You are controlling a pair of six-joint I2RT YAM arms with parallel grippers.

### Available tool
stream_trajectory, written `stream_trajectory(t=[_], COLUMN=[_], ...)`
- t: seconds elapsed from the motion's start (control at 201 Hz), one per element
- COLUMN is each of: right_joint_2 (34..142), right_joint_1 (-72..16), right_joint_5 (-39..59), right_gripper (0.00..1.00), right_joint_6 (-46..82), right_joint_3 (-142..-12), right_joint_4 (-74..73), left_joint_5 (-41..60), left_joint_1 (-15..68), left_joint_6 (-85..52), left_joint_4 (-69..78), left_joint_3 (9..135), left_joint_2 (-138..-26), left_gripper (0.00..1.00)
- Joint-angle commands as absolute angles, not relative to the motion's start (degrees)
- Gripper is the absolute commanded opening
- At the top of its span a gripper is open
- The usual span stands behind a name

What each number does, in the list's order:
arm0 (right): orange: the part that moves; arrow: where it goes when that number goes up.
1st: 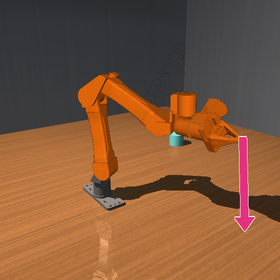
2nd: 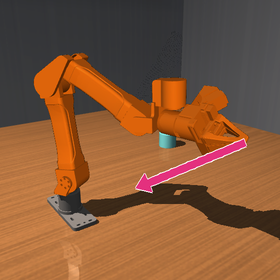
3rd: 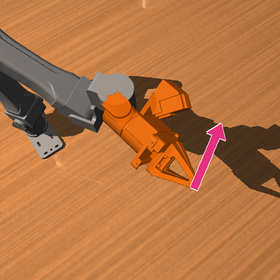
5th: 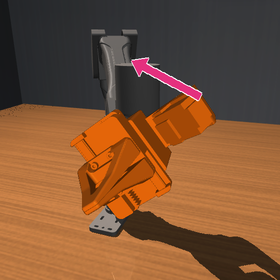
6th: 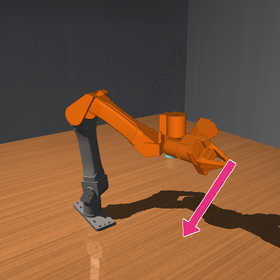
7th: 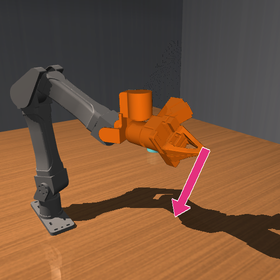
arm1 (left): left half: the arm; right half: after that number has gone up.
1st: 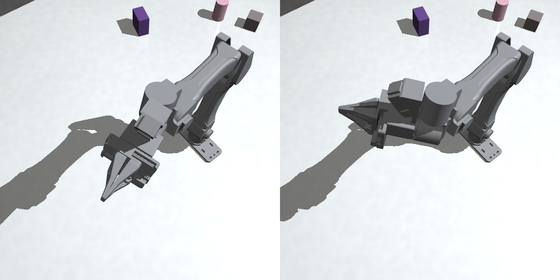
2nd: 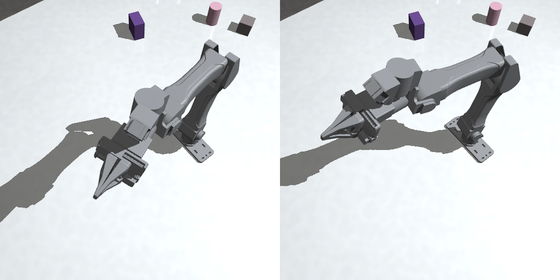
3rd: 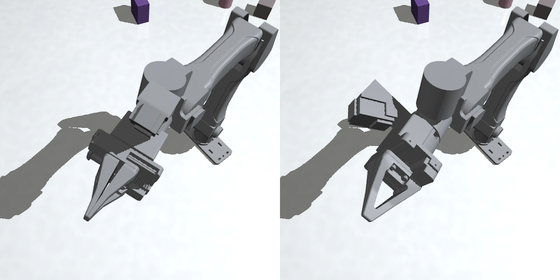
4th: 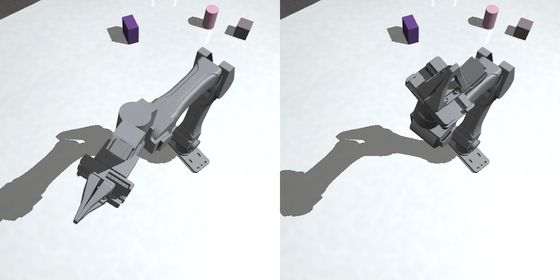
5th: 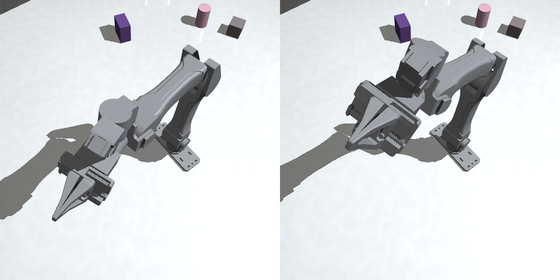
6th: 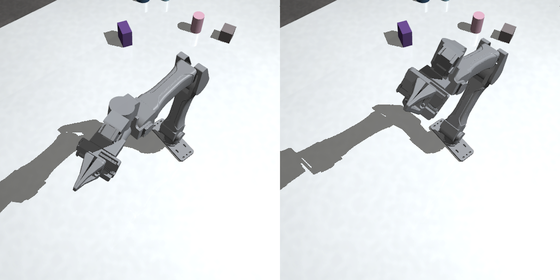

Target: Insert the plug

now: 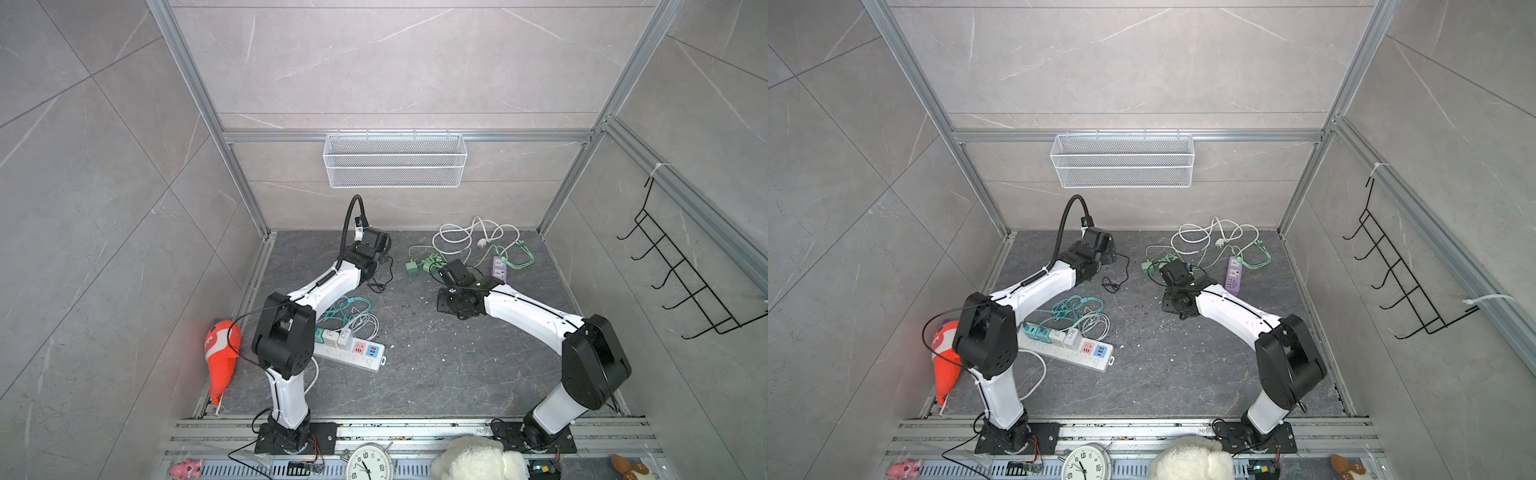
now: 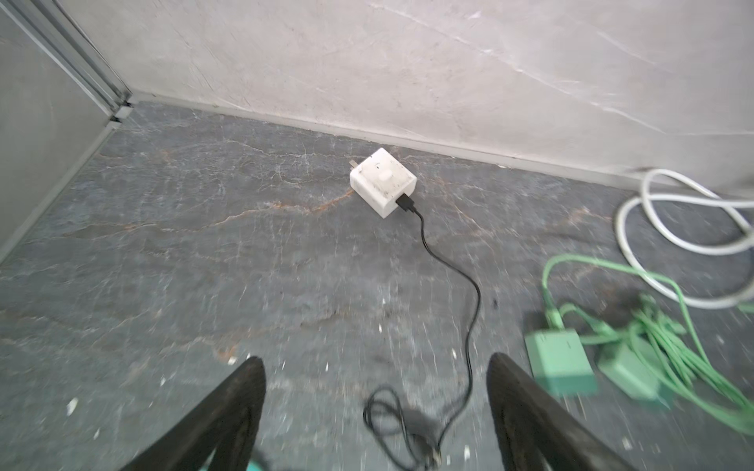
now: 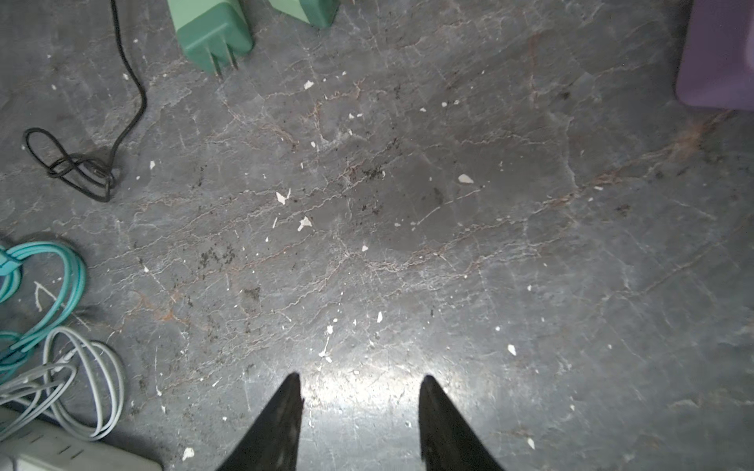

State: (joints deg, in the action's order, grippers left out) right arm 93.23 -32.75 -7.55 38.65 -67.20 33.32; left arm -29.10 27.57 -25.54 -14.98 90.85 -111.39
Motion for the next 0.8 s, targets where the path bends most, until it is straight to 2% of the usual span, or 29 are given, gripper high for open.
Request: stream_trajectory(t=[0.0, 0.154, 0.249, 0.478, 0.612, 0.791], right_joint_2=[90.5, 91.9, 94.8, 108.9, 119.3, 132.8], right_joint_1=[-32.8, -32.7, -32.8, -32.9, -32.9, -33.9], right_joint_5=[-5.7, -4.4, -3.8, 3.2, 4.3, 4.0], right_gripper=[0.49, 0.47, 0.47, 0.46, 0.45, 0.38], right_joint_6=[36.1, 35.6, 34.0, 28.0, 27.8, 29.9], right_joint_3=[-64.8, -65.1, -68.2, -85.0, -98.5, -116.3], right_joint_4=[31.4, 29.6, 28.8, 25.9, 29.1, 34.4], left_joint_5=[-25.1, -24.7, -24.9, -24.2, -23.9, -23.9], left_joint_1=[25.0, 23.9, 23.5, 21.8, 21.2, 19.6], left_joint_6=[-24.1, -21.5, -22.0, -27.2, -27.6, -27.7], left_joint_4=[-21.6, -23.4, -24.4, -19.1, -17.5, -16.7], left_joint_3=[99.4, 107.3, 108.0, 93.1, 84.5, 75.6], left_joint_2=[-117.7, -124.3, -125.0, -114.8, -108.3, -100.0], left_gripper=[0.87, 0.87, 0.85, 0.86, 0.85, 0.85])
